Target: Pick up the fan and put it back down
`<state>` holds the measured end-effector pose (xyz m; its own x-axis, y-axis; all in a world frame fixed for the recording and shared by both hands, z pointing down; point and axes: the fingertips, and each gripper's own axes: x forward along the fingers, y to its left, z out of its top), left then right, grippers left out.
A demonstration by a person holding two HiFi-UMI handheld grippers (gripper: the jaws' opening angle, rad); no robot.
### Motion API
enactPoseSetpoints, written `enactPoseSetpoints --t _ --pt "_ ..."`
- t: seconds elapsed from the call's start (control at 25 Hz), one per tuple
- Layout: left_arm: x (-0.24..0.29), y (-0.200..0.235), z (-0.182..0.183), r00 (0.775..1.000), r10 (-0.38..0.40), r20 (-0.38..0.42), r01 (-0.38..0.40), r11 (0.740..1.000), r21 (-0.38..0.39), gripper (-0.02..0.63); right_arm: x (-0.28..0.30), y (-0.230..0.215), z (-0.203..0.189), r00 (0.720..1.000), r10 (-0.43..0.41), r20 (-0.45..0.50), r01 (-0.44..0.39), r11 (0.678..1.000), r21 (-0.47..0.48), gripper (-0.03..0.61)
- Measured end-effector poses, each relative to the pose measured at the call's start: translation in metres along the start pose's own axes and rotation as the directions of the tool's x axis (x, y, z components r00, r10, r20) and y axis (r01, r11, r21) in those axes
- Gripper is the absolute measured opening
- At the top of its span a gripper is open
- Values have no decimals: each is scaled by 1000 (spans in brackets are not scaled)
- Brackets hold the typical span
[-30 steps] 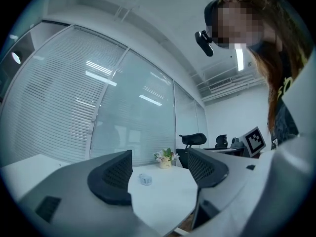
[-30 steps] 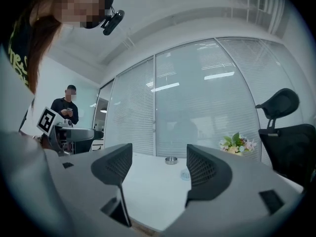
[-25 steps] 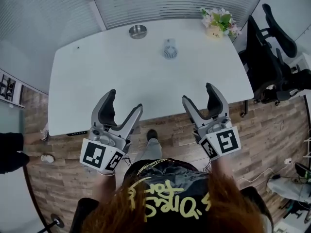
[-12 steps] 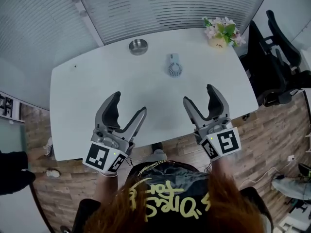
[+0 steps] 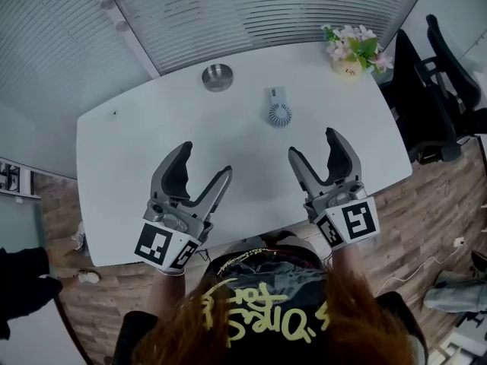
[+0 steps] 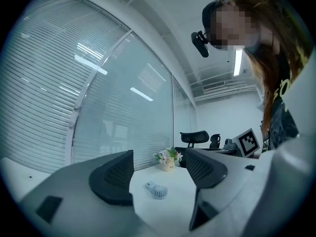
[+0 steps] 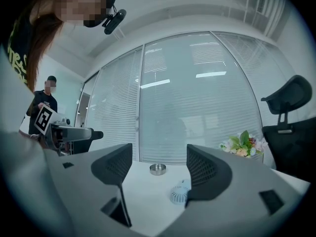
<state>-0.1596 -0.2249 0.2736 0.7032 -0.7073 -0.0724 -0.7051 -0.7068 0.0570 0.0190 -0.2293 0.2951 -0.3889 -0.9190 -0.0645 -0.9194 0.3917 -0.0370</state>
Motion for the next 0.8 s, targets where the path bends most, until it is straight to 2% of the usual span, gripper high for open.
enactPoseSetpoints --t 0.16,0.4,0.8 --pt "9 -2 -5 1000 -3 -6 3 1000 -12 310 6 -3 -4 1000 17 -15 -17 1000 -6 325" --pt "12 3 -12 999 43 -5 -43 998 -38 307 17 -12 -18 998 27 -54 -28 999 -22 325" --pt "0 21 -32 995 80 -61 -83 996 -45 305 67 -34 -94 969 -3 -246 -25 994 -109 325"
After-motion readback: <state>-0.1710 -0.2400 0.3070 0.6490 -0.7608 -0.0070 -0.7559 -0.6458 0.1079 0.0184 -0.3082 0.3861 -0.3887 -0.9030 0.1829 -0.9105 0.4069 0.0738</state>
